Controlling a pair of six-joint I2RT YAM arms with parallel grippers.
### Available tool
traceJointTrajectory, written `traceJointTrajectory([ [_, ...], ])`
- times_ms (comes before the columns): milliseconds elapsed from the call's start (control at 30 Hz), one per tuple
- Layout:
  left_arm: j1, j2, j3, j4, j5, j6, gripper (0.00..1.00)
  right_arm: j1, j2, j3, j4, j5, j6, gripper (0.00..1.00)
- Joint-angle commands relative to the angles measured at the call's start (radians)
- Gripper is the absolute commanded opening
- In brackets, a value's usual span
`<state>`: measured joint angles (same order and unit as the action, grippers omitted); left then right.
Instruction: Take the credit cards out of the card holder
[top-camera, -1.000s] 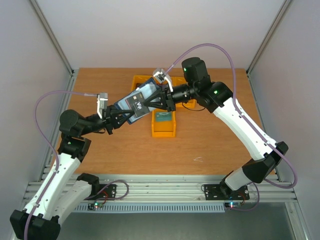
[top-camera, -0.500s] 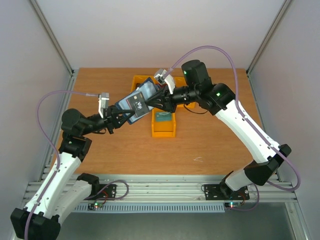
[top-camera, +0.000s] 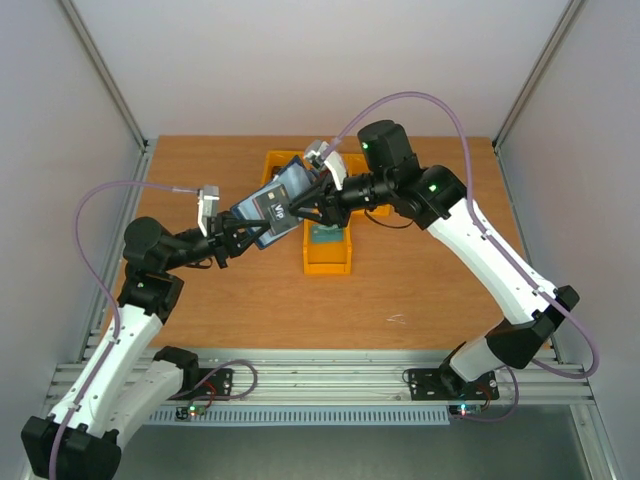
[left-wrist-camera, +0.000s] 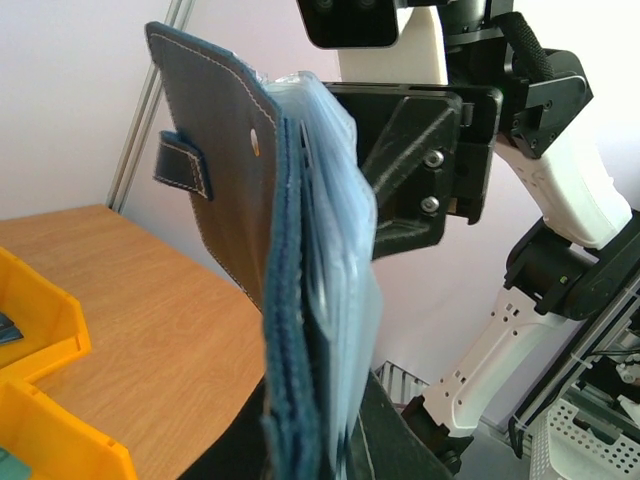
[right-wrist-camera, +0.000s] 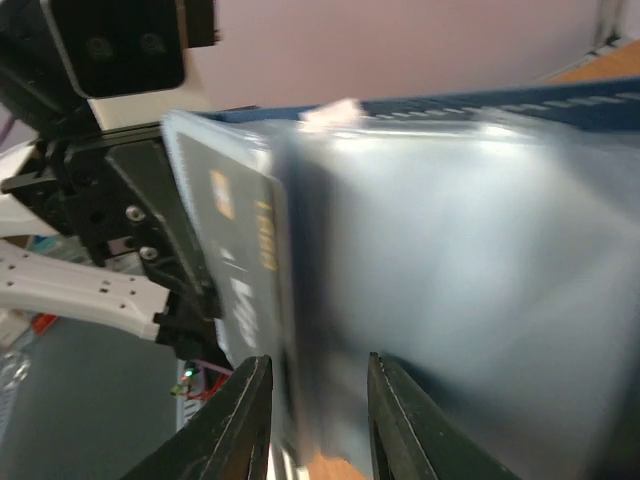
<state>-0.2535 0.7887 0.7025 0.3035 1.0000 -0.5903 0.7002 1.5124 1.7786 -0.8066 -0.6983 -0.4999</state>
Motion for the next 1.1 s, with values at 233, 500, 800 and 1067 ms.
traceJointTrajectory([
  [233,-0.014,-0.01,0.006,0.079,0.028,0.026,0.0,0.075,0.052,0.043,-0.034,-0.103,-0.028,0.22],
  [500,-0.016,-0.016,-0.002,0.081,0.029,0.031,0.0,0.025,0.038,0.028,-0.001,-0.31,0.0,0.15],
  [800,-0.016,-0.02,-0.008,0.084,0.038,0.038,0.02,0.011,0.03,0.022,-0.012,-0.348,0.006,0.01],
  [1067,-0.016,-0.02,-0.008,0.083,0.045,0.038,0.15,-0.019,0.022,0.036,-0.042,-0.355,-0.006,0.01],
])
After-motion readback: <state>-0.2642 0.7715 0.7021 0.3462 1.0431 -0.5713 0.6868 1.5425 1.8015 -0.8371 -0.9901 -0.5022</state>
